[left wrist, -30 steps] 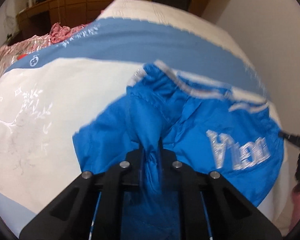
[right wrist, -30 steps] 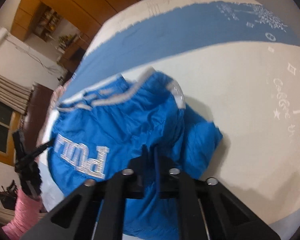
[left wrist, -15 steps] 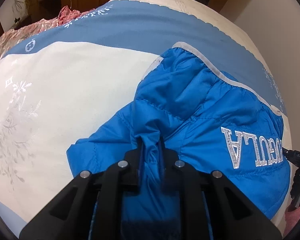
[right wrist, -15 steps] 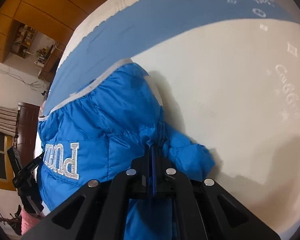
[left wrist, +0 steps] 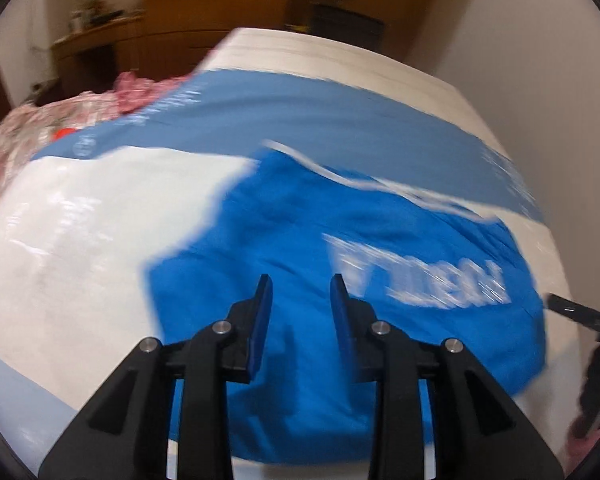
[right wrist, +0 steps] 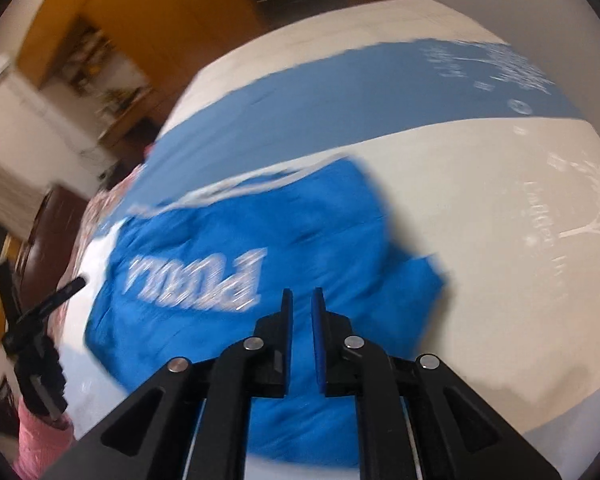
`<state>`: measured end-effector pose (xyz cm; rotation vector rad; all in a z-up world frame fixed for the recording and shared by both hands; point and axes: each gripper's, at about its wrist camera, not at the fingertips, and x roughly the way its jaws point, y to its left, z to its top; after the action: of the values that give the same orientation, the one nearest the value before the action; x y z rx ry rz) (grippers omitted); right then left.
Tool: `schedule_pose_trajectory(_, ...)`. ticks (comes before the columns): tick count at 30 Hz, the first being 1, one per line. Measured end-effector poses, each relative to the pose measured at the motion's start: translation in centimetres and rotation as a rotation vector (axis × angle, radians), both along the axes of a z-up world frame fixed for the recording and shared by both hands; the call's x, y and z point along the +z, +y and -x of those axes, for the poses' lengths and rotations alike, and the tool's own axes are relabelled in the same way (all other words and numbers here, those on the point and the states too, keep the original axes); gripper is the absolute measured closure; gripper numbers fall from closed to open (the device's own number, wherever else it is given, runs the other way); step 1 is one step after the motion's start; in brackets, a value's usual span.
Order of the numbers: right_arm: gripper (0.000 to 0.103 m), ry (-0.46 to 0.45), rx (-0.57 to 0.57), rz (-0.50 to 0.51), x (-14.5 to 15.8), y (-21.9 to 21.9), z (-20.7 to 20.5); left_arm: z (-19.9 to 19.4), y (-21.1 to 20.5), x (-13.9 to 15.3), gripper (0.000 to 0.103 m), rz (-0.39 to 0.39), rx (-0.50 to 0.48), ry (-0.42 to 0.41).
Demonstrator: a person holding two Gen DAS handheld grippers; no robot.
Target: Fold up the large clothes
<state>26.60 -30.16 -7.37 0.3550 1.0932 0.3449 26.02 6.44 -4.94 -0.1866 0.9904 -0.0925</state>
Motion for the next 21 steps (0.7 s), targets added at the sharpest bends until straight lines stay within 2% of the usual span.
schedule_pose_trajectory(2,0.093,-0.006,0.042,0.000,-0.3,2.4,0.8,0.7,-2.8,-0.7,0.074,0.008,-0.052,0.007)
schedule_pose_trajectory(4,0.093,-0.033,0.066,0.082,-0.4,4.8,1.6,1.3,-5.2,-1.7,0.074,-0.022,-0.099,0.010)
schedule_pose_trajectory(6,0.093,-0.014,0.071,0.116,-1.4,6.2,1.7,1.1,-6.6,-3.3,0.074,-0.024,-0.123,0.045)
schedule_pose_trajectory(8,0.093,0.025,0.059,0.125,-3.0,6.6,1.4,0.9,-6.9,-5.3,0.073,-0.047,-0.125,0.085)
schedule_pose_trajectory(10,0.099,0.052,0.048,0.154,-4.7,7.0,1.3,0.7,-6.6,-7.0,0.073,-0.042,-0.129,0.106)
schedule_pose_trajectory(13,0.101,0.075,0.023,0.124,-7.0,6.7,1.4,0.6,-6.7,-8.5,0.073,-0.047,-0.136,0.116)
schedule_pose_trajectory(16,0.102,0.080,0.002,0.101,-8.1,6.3,1.3,0.0,-6.5,-8.9,0.073,-0.027,-0.123,0.138)
schedule_pose_trajectory(20,0.101,0.104,-0.005,0.073,-7.2,5.3,1.3,0.2,-5.8,-7.4,0.077,-0.006,-0.087,0.150)
schedule_pose_trajectory(21,0.096,0.097,-0.008,0.066,-6.5,5.1,1.6,0.6,-5.7,-6.8,0.077,-0.005,-0.078,0.136)
